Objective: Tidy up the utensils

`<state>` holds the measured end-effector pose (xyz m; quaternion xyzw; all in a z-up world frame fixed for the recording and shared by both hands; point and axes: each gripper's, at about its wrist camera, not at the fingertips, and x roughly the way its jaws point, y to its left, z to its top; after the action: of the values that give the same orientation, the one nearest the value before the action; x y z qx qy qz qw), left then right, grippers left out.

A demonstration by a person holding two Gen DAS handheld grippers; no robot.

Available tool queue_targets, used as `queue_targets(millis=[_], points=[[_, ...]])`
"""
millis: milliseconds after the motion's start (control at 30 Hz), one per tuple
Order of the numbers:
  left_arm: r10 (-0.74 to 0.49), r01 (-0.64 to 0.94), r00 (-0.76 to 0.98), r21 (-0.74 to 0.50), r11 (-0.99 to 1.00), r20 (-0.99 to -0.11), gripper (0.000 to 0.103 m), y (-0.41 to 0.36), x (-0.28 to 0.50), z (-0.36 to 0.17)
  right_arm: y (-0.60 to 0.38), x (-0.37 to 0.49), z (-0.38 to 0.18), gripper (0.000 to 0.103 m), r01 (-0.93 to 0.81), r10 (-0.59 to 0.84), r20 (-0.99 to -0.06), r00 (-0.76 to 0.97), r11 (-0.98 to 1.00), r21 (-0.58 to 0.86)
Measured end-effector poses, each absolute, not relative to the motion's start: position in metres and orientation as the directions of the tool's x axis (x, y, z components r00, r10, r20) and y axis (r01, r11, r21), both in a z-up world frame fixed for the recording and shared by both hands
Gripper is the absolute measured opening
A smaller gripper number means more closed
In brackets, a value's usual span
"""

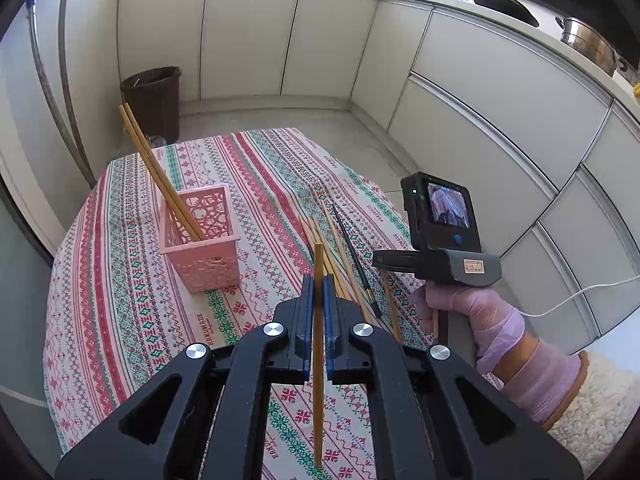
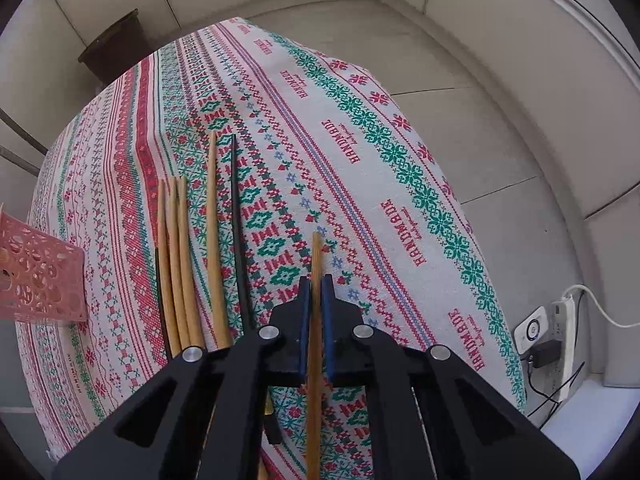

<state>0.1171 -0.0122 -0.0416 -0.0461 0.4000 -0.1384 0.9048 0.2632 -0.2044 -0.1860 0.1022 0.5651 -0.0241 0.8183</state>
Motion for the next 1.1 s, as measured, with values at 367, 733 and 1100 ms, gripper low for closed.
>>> queue_targets(millis=[367, 733, 1100], points=[[-0.310, 0.210, 0.716, -0.230, 0.950, -0.625, 0.004, 0.008, 0.101, -0.008, -0.208, 0.199, -0.062, 0.006, 0.029, 0.207, -0.766, 0.609, 0.959, 0.282], [-0.257, 0.146, 0.854, -0.265, 0.953, -0.452, 0.004, 0.041, 0.115, 0.079, -0.216, 0.182, 0.074, 0.006, -0.085, 0.323, -0.501, 0.803, 0.894, 0.440], [-0.075, -0.009, 0.909, -0.198, 0.980, -0.409, 0.004, 0.076, 0.159, 0.089, -0.183, 0.208, 0.124, 0.006, -0.223, 0.447, -0.385, 0.807, 0.835, 0.503]])
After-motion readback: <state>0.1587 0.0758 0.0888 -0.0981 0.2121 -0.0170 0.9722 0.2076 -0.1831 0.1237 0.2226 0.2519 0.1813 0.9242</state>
